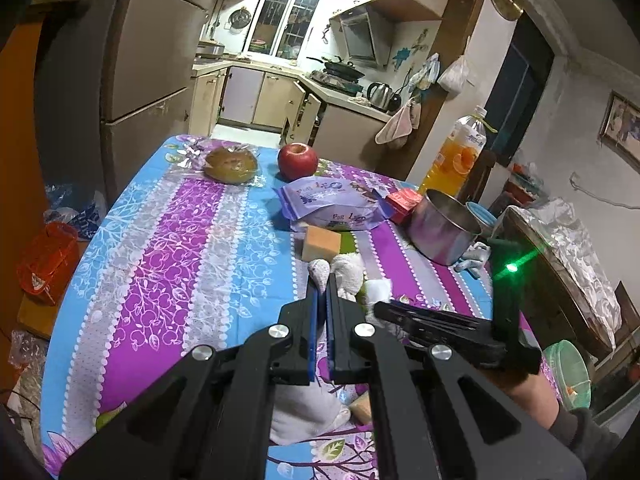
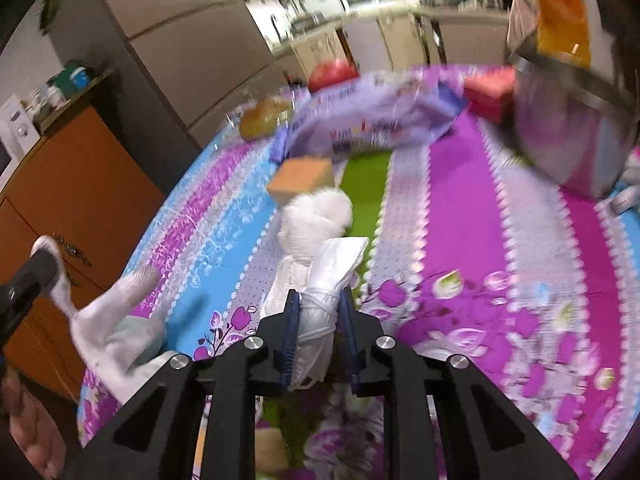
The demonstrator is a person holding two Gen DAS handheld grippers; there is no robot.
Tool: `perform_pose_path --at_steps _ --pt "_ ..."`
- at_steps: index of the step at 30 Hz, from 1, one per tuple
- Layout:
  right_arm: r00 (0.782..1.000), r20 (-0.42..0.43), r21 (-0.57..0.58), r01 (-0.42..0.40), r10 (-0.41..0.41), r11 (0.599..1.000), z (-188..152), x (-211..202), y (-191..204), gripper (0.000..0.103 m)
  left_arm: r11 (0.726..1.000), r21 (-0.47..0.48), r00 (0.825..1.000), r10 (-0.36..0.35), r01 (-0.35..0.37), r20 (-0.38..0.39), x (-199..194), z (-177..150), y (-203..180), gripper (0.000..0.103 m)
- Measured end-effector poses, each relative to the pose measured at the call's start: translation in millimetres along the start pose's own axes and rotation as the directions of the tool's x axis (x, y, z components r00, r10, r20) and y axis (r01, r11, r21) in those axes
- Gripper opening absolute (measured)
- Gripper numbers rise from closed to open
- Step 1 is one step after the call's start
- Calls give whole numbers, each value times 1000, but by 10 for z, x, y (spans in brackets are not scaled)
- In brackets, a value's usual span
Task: Collect trash
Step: 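Grasp a white cloth with the left gripper while the right grasps a white glove, then carry the white cloth and white glove in both grippers over the green bin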
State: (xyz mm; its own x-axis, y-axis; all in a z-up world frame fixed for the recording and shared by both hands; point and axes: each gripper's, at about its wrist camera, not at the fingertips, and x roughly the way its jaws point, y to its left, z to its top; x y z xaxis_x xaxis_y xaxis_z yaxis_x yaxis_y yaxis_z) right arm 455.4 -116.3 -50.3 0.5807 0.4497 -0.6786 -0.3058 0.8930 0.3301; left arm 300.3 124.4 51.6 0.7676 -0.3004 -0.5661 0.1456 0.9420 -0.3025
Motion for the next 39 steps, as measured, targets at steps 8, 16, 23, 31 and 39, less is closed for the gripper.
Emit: perform_pose_path --at_steps 8,16,23,31,39 --pt "952 292 -192 148 -88 970 -244 -1098 352 21 999 45 998 -17 14 67 -232 136 -263 1" --pt "903 418 -235 213 -100 948 -349 -1975 419 21 992 114 990 -71 57 123 -472 266 -773 1" --pt "876 462 -209 256 -135 944 -496 -2526 316 21 979 172 981 -136 112 139 -616 290 -1282 1" --pt "834 510 -156 330 -211 931 -627 -3090 31 21 958 229 973 -202 172 115 -580 178 -1843 1" --pt "798 521 -83 400 -302 913 -810 -3586 -390 21 932 273 961 -266 237 75 -472 22 -2390 1"
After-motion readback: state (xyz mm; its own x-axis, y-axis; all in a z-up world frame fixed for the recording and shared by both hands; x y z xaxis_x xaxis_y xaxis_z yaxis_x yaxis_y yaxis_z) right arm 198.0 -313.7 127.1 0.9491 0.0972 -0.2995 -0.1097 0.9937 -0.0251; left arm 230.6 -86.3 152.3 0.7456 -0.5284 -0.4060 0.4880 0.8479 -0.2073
